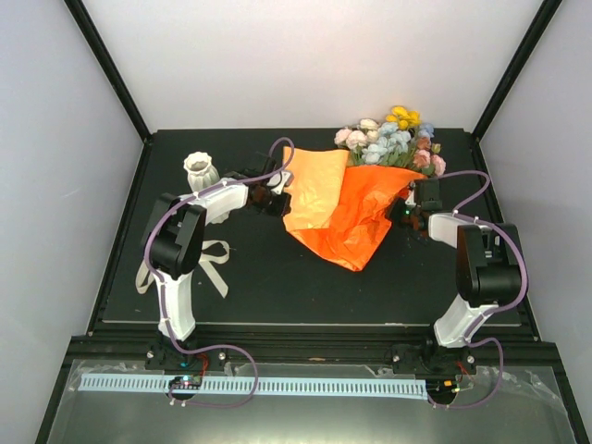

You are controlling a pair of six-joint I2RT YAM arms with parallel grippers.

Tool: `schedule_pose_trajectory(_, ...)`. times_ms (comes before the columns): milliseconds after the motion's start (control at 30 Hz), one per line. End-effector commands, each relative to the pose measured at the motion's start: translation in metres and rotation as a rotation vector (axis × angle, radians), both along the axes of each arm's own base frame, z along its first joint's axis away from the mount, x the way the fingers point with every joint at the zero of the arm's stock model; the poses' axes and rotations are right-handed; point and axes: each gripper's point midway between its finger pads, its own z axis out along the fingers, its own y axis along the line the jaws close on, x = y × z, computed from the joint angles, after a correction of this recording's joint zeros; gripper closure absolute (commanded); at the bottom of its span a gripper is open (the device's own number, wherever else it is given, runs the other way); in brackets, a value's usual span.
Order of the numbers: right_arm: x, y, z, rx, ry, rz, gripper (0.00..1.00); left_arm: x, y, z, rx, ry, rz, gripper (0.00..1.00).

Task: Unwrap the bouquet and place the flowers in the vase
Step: Unfold the wrapping paper at the center of the board.

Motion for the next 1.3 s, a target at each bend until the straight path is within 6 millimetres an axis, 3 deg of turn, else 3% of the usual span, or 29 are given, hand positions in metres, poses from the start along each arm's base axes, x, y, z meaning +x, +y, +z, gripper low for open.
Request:
schedule_pose_trajectory(0,-0.003,-0.029,0.003,-0.106,-0.009,-0.107,0.99,0.002,0.041,-0.012,0.186,-0.005,0.131,0.98)
schedule_pose_trajectory(100,-0.004,-0.031,0.002,-0.105,-0.009,-0.118,0.99,-0.004,0.053,-0.022,0.239,0.022,0.178,0.98)
schedule_pose_trajectory(300,-0.001,-0.022,0.004,-0.073,-0.012,-0.076,0.99,-0.013,0.042,-0.022,0.174,0.059,0.163,0.97)
schedule_pose_trajectory(400,-0.003,-0.022,0.009,-0.072,0.005,-0.078,0.97,-0.015,0.042,-0.011,0.164,0.055,0.177,0.87)
schedule_pose_trajectory(533,-0.009,-0.035,0.021,-0.124,0.041,-0.127,0.78,-0.02,0.044,0.009,0.151,0.049,0.19,0.68)
schedule_pose_trajectory(667,-0.023,-0.044,0.03,-0.162,0.093,-0.167,0.67,-0.028,0.041,0.038,0.105,0.004,0.163,0.5)
schedule_pose_trajectory(800,-0.035,-0.039,0.043,-0.153,0.101,-0.153,0.53,-0.038,0.012,0.07,-0.021,-0.043,0.032,0.35)
schedule_pose_trajectory(1033,-0.048,-0.019,0.085,-0.133,-0.006,-0.032,0.48,-0.056,-0.057,0.106,-0.373,-0.015,-0.116,0.3)
schedule_pose_trajectory(1267,-0.059,-0.005,0.127,-0.103,-0.124,0.037,0.48,-0.048,-0.094,0.081,-0.416,-0.002,-0.14,0.36)
